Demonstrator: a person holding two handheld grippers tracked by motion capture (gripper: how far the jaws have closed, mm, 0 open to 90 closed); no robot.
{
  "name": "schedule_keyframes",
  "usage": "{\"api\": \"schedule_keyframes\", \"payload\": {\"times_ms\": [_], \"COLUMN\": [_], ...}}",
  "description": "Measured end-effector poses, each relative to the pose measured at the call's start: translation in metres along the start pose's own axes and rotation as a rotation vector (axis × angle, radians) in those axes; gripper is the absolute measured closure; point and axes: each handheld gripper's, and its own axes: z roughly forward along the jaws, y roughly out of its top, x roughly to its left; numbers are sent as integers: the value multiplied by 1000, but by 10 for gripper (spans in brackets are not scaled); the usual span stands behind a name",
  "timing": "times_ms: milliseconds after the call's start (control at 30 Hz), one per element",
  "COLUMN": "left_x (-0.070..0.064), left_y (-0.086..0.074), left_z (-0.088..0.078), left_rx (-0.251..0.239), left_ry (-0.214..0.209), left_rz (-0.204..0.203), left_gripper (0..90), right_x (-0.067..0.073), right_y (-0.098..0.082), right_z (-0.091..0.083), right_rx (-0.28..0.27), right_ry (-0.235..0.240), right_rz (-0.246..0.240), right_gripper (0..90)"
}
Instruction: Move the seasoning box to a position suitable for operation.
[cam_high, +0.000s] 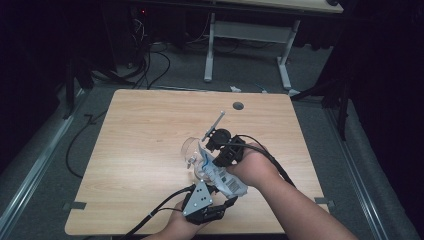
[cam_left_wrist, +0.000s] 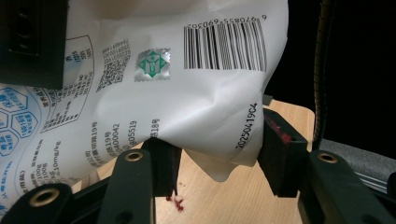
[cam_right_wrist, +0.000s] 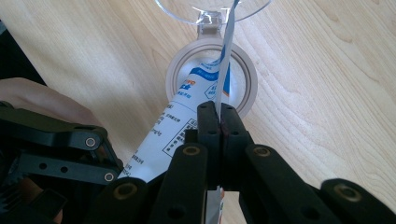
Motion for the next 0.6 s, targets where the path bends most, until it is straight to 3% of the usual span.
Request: {"api": "schedule_keyframes", "payload": {"times_ms": [600], "left_x": [3], "left_y": [2], "left_z": [-1], "left_rx": [-7], "left_ry": [-3], "left_rz": [-17], "left_gripper": [531], "right_x": [-3], "right_y": [3], "right_z": [5], "right_rx": [-1], "right_ry": [5], "right_rz": [-4], "right_gripper": [897]}}
